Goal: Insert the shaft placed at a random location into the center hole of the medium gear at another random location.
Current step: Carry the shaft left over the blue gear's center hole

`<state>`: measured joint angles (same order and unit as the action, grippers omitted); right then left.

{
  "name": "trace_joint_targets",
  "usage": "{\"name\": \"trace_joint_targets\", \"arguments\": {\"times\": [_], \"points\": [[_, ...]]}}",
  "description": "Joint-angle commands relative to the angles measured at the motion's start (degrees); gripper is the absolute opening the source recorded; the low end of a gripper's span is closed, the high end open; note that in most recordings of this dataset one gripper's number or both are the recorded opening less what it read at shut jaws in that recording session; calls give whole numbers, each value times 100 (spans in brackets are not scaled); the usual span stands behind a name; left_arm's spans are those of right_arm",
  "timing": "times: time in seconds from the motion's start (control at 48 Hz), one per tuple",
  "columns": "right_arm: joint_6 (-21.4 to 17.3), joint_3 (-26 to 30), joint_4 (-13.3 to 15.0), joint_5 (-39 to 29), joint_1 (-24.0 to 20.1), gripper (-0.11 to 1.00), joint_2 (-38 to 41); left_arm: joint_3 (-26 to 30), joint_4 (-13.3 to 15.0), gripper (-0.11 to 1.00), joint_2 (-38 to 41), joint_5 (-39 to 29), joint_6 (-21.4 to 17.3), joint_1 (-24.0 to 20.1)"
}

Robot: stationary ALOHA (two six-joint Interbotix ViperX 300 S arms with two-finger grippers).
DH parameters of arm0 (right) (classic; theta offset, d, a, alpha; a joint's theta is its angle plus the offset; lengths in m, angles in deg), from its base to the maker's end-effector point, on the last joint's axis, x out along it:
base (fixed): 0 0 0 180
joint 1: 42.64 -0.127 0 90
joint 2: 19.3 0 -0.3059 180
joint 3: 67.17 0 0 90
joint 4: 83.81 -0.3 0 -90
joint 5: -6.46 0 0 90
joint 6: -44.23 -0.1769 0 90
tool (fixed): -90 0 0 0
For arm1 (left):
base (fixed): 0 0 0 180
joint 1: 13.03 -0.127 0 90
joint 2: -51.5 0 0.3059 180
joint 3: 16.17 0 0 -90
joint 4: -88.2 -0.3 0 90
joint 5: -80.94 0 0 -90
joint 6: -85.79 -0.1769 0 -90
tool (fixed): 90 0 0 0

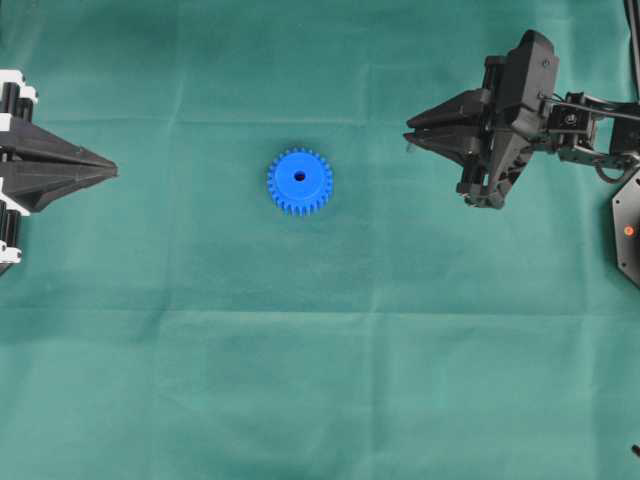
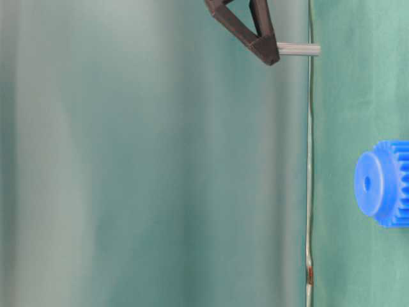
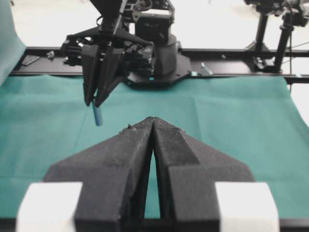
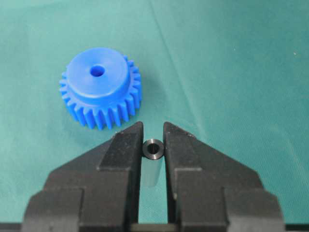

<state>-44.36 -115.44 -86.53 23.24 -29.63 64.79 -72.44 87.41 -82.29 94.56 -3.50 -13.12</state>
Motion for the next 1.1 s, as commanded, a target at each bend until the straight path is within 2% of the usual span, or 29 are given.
{"name": "trace_joint_targets", "arguments": {"times": [0.0,0.167,0.709,1.084], "points": [[44,229,9,9,-26,14,70,123,0,0,44,26,9,0],[44,545,0,35,-123,14,413,123,-9,0,35,26,9,9],[44,2074,9,132,-571,14,1828,123,-9,0,44,26,9,0],[62,2443,53,132,-562,14,2206,123,-9,0,44,26,9,0]]}}
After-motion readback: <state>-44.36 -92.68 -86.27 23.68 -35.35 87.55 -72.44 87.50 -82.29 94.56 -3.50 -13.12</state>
